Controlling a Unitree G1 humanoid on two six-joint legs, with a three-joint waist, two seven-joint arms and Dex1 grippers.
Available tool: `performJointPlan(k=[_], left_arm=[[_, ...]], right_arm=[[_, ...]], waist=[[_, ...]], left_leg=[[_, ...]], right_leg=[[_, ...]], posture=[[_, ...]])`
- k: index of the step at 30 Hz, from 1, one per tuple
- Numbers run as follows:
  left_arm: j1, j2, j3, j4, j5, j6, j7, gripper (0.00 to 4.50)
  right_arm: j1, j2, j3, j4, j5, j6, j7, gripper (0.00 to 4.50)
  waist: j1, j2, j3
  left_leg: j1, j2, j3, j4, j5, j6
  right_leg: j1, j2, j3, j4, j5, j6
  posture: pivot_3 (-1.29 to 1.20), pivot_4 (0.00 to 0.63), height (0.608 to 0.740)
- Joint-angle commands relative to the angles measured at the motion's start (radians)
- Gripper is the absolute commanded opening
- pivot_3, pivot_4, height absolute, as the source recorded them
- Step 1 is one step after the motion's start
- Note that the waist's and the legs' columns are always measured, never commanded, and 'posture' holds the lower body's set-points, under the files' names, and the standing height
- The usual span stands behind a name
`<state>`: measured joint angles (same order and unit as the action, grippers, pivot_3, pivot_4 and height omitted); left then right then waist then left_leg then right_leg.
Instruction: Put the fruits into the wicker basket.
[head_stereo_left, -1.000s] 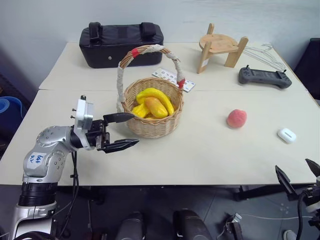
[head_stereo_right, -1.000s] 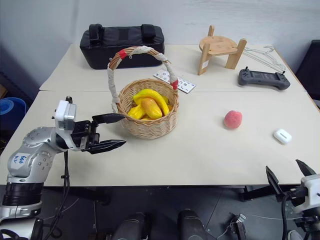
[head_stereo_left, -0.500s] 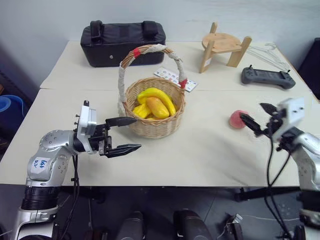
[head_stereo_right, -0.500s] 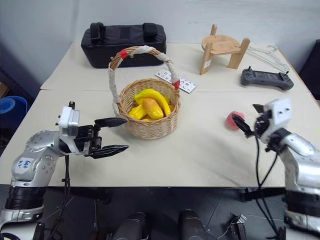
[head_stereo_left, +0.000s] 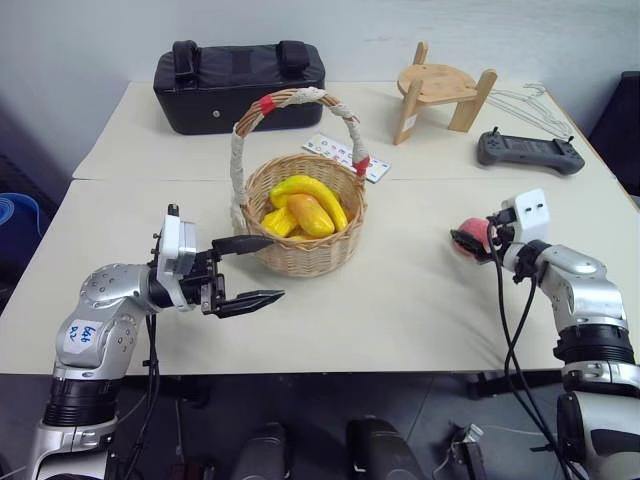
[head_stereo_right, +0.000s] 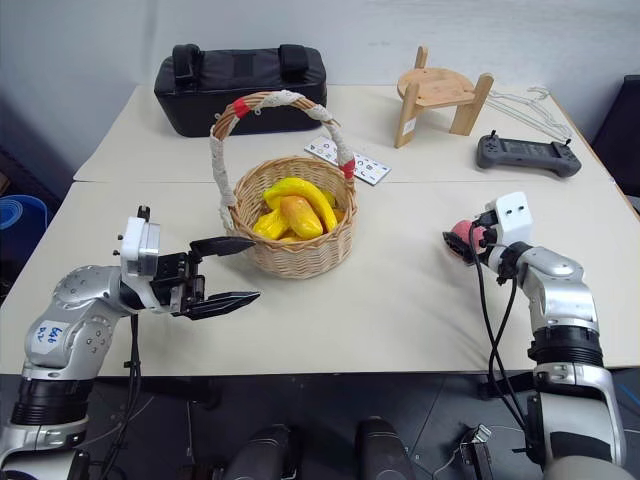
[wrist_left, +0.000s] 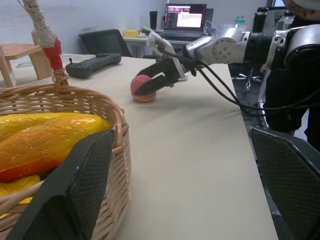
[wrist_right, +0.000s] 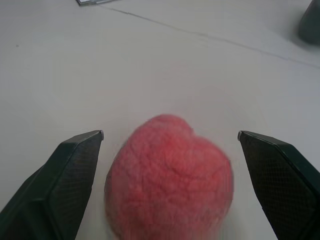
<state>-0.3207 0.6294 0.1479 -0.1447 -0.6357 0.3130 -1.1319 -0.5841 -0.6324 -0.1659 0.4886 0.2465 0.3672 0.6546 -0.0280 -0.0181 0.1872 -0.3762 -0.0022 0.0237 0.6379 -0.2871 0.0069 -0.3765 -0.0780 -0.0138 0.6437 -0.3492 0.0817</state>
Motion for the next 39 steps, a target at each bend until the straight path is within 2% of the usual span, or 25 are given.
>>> performJointPlan(k=[1, 3, 5, 11, 16, 20, 23, 26, 32, 34, 36, 39], left_arm=[[-0.003, 0.014, 0.03, -0.029, -0.021, 0.002, 0.007, 4.5], [-0.005, 0.015, 0.023, -0.021, -0.015, -0.006, -0.008, 4.5], [-0.02, 0.013, 0.018, -0.006, -0.01, -0.012, -0.013, 4.5], [-0.023, 0.022, 0.037, 0.019, -0.006, -0.017, -0.021, 4.5], [0.025, 0.023, 0.093, -0.004, -0.023, -0.006, 0.029, 4.5], [0.086, 0.029, 0.157, -0.053, -0.045, 0.012, 0.08, 4.5], [0.15, 0.043, 0.214, -0.095, -0.068, 0.033, 0.107, 4.5], [0.197, 0.046, 0.238, -0.122, -0.069, 0.033, 0.123, 4.5], [0.219, 0.023, 0.226, -0.171, -0.079, 0.035, 0.164, 4.5], [0.217, 0.011, 0.229, -0.188, -0.089, 0.038, 0.185, 4.5], [0.197, 0.002, 0.241, -0.219, -0.125, 0.06, 0.223, 4.5], [0.183, 0.014, 0.24, -0.236, -0.139, 0.08, 0.24, 4.5]], right_arm=[[0.022, -0.011, -0.04, -0.088, 0.038, 0.015, 0.018, 3.57], [0.042, -0.015, -0.037, -0.12, 0.037, 0.003, 0.024, 2.87], [0.05, -0.018, -0.037, -0.178, 0.055, 0.02, 0.038, 2.48], [0.014, 0.036, 0.012, -0.599, 0.257, 0.194, 0.103, 2.45], [-0.107, 0.225, 0.114, -0.811, 0.387, 0.382, -0.036, 2.45], [-0.205, 0.341, 0.225, -0.756, 0.303, 0.383, -0.116, 2.45], [-0.257, 0.382, 0.307, -0.655, 0.228, 0.349, -0.123, 2.45], [-0.31, 0.46, 0.31, -0.517, 0.181, 0.306, -0.176, 2.45], [-0.316, 0.465, 0.323, -0.458, 0.137, 0.244, -0.109, 4.47], [-0.283, 0.447, 0.303, -0.488, 0.185, 0.227, -0.026, 4.47], [-0.219, 0.389, 0.297, -0.56, 0.242, 0.189, 0.124, 4.47], [-0.142, 0.317, 0.262, -0.607, 0.263, 0.169, 0.191, 4.47]], waist=[[0.0, 0.0, 0.0], [0.0, 0.0, 0.0], [0.0, 0.0, 0.0], [-0.006, 0.001, 0.001], [-0.009, 0.001, 0.001], [-0.001, 0.001, 0.001], [-0.002, 0.001, 0.0], [-0.005, 0.001, 0.0], [-0.004, 0.001, 0.0], [-0.004, 0.0, 0.0], [-0.001, 0.0, 0.0], [-0.001, 0.0, 0.0]], left_leg=[[0.0, 0.0, 0.0, 0.0, 0.0, 0.0], [0.0, 0.0, 0.0, 0.0, 0.0, 0.0], [0.0, 0.0, 0.0, 0.0, 0.0, 0.0], [0.0, 0.001, 0.0, -0.001, 0.0, 0.0], [0.001, 0.003, -0.001, -0.002, -0.001, -0.002], [0.0, 0.001, -0.001, -0.002, -0.001, -0.001], [-0.001, 0.0, -0.002, -0.002, -0.002, 0.0], [-0.001, 0.0, -0.001, -0.003, -0.002, 0.0], [-0.004, 0.0, -0.001, -0.005, -0.001, 0.0], [-0.012, 0.0, -0.001, -0.003, 0.0, -0.002], [-0.015, 0.0, -0.001, -0.002, 0.002, -0.006], [-0.016, 0.0, -0.002, -0.002, 0.001, -0.004]], right_leg=[[0.0, 0.0, 0.0, 0.0, 0.0, 0.0], [0.0, 0.0, 0.0, 0.0, 0.0, 0.0], [0.0, 0.0, 0.0, 0.0, 0.0, 0.0], [0.0, 0.0, 0.0, 0.0, 0.0, 0.0], [-0.001, 0.001, -0.002, 0.0, 0.0, 0.0], [-0.002, -0.001, -0.002, 0.0, 0.0, -0.001], [-0.002, -0.003, -0.003, -0.001, 0.0, -0.001], [-0.003, -0.003, -0.003, -0.002, 0.0, -0.001], [-0.008, -0.003, -0.003, 0.0, 0.0, -0.001], [-0.014, -0.003, -0.003, 0.003, 0.0, 0.0], [-0.017, -0.002, -0.004, 0.005, 0.0, 0.0], [-0.016, -0.002, -0.005, 0.004, 0.0, 0.0]], posture=[[0.0, 0.15, 0.74], [0.0, 0.15, 0.74], [0.0, 0.15, 0.74], [0.0, 0.15, 0.74], [0.0, 0.15, 0.74], [0.0, 0.15, 0.74], [0.0, 0.15, 0.74], [0.0, 0.15, 0.74], [0.0, 0.15, 0.74], [0.0, 0.15, 0.74], [0.0, 0.15, 0.74], [0.0, 0.15, 0.74]])
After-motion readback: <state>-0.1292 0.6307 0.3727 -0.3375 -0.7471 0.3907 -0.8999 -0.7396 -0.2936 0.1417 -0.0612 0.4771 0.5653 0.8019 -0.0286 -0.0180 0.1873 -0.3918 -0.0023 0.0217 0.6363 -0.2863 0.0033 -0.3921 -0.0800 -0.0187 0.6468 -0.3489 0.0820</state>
